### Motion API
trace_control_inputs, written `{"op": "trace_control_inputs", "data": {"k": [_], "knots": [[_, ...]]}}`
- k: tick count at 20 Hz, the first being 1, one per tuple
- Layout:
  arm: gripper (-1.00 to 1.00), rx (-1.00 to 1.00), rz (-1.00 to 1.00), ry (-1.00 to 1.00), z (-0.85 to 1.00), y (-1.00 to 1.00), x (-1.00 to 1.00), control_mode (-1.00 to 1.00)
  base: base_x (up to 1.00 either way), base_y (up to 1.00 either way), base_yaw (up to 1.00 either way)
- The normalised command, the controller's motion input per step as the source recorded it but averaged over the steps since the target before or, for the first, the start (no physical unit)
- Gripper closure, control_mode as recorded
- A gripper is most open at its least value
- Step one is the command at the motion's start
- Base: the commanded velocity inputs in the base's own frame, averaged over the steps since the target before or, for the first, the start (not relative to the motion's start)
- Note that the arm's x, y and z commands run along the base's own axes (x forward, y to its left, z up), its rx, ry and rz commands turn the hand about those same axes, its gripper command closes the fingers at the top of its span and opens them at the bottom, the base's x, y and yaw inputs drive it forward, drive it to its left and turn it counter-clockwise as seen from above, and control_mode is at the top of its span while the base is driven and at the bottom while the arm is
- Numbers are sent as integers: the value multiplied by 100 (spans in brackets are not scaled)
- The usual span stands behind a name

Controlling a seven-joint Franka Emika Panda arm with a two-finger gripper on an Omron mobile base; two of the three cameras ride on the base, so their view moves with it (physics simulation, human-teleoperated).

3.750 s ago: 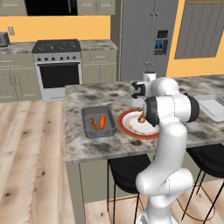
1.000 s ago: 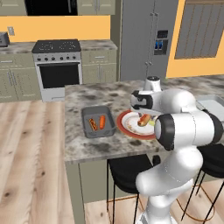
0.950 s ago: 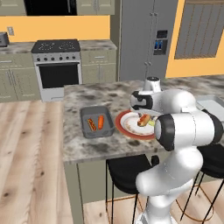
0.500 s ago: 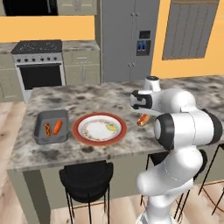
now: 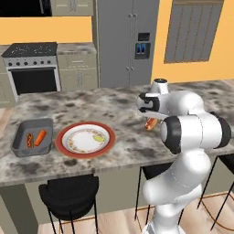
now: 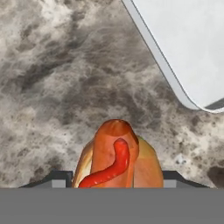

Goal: Place one cooked food and one vegetable from the large plate to each tupperware container.

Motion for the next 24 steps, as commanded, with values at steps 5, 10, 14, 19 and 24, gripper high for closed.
{"op": "trace_control_inputs", "data": {"k": [5, 10, 14, 19, 24], "knots": [[100, 0, 10, 4, 0, -76, 81, -100, 0, 0, 0], [100, -1, 32, 0, -9, -82, 97, -100, 0, 0, 0], [100, -9, 34, -2, 11, -70, 8, -100, 0, 0, 0], [100, -18, 23, -1, -25, -23, 6, -100, 0, 0, 0], [100, -6, 15, 10, -15, -39, 8, -100, 0, 0, 0]]}}
